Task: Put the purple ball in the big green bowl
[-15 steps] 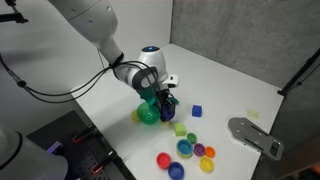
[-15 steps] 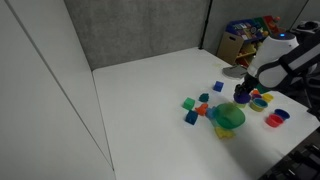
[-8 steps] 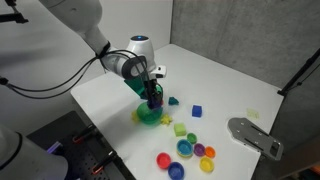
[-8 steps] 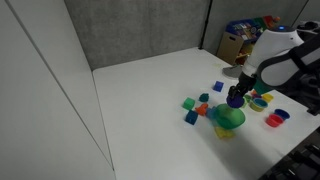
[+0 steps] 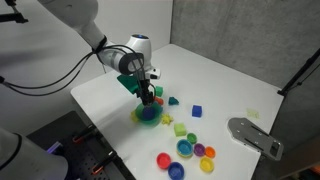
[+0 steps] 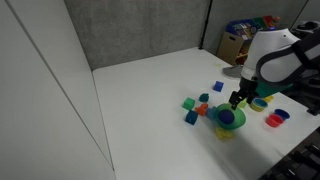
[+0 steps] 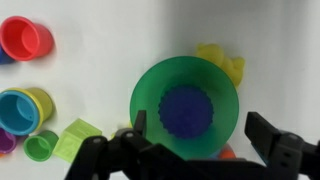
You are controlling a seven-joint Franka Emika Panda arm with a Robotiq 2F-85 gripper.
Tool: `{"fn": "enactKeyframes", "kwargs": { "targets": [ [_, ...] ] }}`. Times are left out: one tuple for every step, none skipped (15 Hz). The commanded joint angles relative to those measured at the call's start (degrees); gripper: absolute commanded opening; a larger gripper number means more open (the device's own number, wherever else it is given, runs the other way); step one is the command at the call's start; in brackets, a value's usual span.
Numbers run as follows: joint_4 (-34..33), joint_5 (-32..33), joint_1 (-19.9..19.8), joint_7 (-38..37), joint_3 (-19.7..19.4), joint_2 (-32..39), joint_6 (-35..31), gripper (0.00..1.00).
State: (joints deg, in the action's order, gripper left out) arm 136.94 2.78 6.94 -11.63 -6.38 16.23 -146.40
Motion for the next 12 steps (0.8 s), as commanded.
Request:
{"fn": "enactKeyframes", "kwargs": {
  "targets": [
    [-1.4,-2.8,-2.9,1.9,2.8,-5.0,10.2,1.00],
    [-2.0,-2.9,-3.1,1.8,3.1,-6.4,13.0,1.00],
    [-2.5,-2.6,-3.3,1.5,3.3,-7.7,15.3,1.00],
    [-3.0,-1.8,-3.3,0.9,3.4,-9.0,17.4,1.00],
    [-3.3,-1.4,-3.3,0.5,3.5,-10.3,19.1,1.00],
    [-3.6,-1.2,-3.4,0.5,3.7,-11.7,20.7,1.00],
    [-3.7,-1.0,-3.5,0.4,3.9,-13.3,22.2,1.00],
    [-3.6,0.0,-3.5,-0.4,4.0,-14.9,22.8,1.00],
    [-3.3,1.5,-3.6,-0.9,4.0,-16.5,23.3,1.00],
    [-3.1,1.9,-3.8,-0.6,4.2,-18.0,23.9,1.00],
    [-2.7,2.4,-4.0,-0.3,4.2,-19.6,24.4,1.00],
    [-2.4,2.2,-4.5,0.6,4.1,-21.2,25.3,1.00]
  ]
}}
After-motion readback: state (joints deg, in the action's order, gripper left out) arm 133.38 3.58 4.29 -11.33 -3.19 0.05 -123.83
